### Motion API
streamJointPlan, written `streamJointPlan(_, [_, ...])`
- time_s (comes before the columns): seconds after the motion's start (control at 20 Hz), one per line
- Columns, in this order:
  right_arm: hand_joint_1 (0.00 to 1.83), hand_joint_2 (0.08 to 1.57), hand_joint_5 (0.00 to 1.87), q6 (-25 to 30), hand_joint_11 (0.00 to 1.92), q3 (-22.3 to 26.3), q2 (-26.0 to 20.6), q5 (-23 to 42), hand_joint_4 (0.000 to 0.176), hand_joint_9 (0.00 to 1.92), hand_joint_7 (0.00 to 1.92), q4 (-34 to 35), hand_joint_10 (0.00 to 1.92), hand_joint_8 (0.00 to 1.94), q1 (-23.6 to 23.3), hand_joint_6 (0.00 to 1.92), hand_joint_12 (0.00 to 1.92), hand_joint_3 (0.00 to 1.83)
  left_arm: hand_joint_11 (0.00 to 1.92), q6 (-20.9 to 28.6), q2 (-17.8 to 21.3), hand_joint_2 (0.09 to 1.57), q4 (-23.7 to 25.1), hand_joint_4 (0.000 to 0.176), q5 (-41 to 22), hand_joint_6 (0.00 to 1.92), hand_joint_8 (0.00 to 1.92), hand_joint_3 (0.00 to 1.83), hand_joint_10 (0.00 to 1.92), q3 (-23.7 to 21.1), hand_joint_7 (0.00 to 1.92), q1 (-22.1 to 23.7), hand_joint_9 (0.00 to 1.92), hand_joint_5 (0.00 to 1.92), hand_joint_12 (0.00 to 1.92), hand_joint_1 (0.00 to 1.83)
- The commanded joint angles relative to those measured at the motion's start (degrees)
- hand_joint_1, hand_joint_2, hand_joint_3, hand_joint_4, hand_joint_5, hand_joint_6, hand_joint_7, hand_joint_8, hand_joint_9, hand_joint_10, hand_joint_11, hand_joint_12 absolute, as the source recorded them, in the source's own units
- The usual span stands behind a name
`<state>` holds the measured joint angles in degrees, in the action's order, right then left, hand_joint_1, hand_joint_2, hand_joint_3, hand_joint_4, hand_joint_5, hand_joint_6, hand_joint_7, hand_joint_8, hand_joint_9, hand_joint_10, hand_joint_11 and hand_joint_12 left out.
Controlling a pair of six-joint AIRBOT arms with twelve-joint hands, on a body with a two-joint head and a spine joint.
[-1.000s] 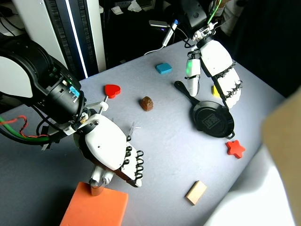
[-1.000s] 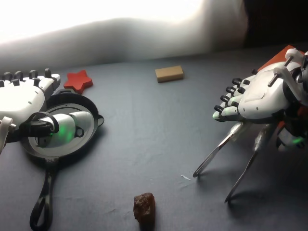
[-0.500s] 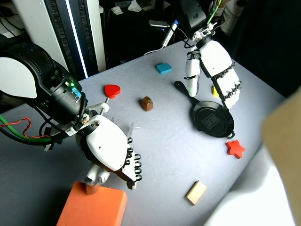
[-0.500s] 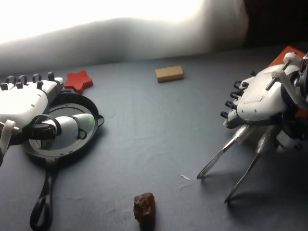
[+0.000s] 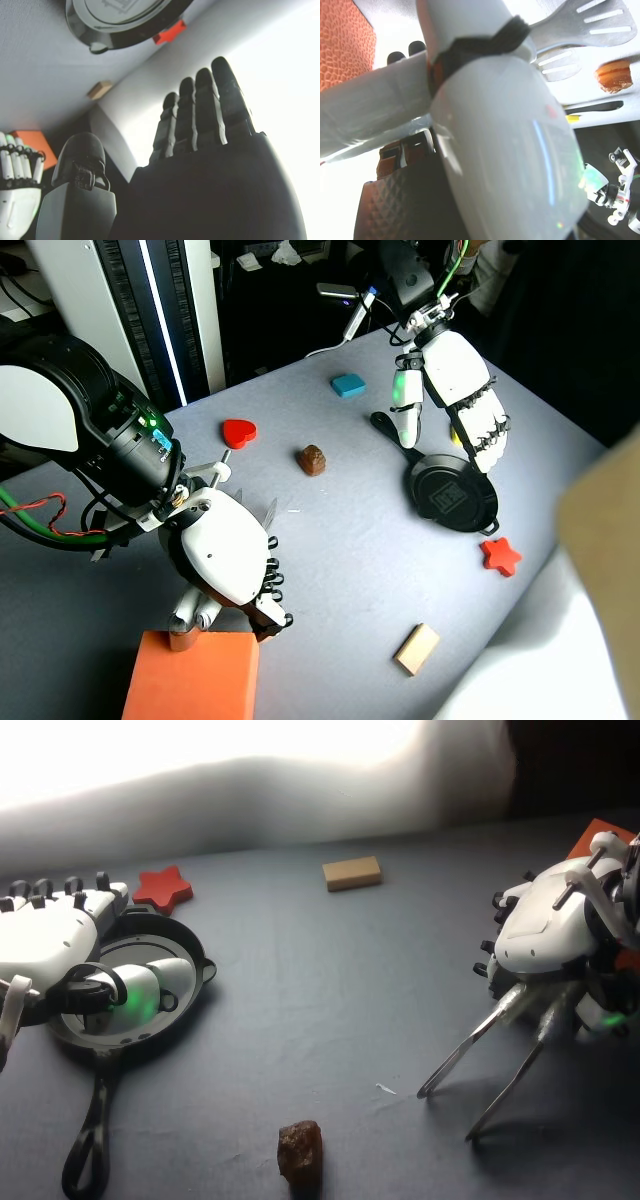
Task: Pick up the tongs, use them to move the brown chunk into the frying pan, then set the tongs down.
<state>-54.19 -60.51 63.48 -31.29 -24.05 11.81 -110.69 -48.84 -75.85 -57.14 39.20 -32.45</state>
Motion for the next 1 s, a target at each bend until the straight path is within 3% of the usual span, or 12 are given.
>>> streamJointPlan(0.0, [1.05, 1.13, 0.6, -0.2, 0.02, 0.0, -0.4, 2.1, 0.0, 0.58, 0.62, -1.4, 0.03, 0.02, -0.7, 0.03, 1.24, 0.02, 0.0, 0.2, 0.2, 1.28, 3.7, 0.037, -4.9, 0.0, 0.0, 0.0, 0.0, 0.0, 0.1, 0.1, 0.1, 0.03, 0.46, 0.0])
streamJointPlan(0.45, [1.14, 1.13, 0.83, 0.4, 0.36, 0.5, -0.6, 1.5, 0.0, 0.87, 0.9, -1.4, 0.05, 0.02, -1.7, 0.04, 1.19, 0.0, 0.0, 0.2, 0.2, 1.27, 3.7, 0.042, -4.9, 0.0, 0.0, 0.0, 0.0, -0.1, 0.12, 0.0, 0.11, 0.03, 0.5, 0.04])
streamJointPlan(0.75, [1.19, 1.1, 0.9, 1.9, 0.46, 1.5, -1.1, -0.3, 0.0, 0.96, 0.98, -1.4, 0.06, 0.02, -3.9, 0.04, 1.19, 0.0, 0.0, 0.2, 0.2, 1.27, 3.7, 0.044, -4.9, 0.01, 0.01, 0.0, 0.01, -0.1, 0.12, 0.0, 0.13, 0.04, 0.56, 0.03])
streamJointPlan(0.95, [1.18, 1.1, 0.93, 2.9, 0.5, 2.9, -1.9, -1.3, 0.0, 0.99, 1.01, -1.4, 0.05, 0.02, -5.8, 0.04, 1.17, 0.0, 0.0, 0.2, 0.2, 1.28, 3.7, 0.042, -4.9, 0.0, 0.0, 0.0, 0.0, 0.0, 0.11, 0.0, 0.11, 0.03, 0.49, 0.02])
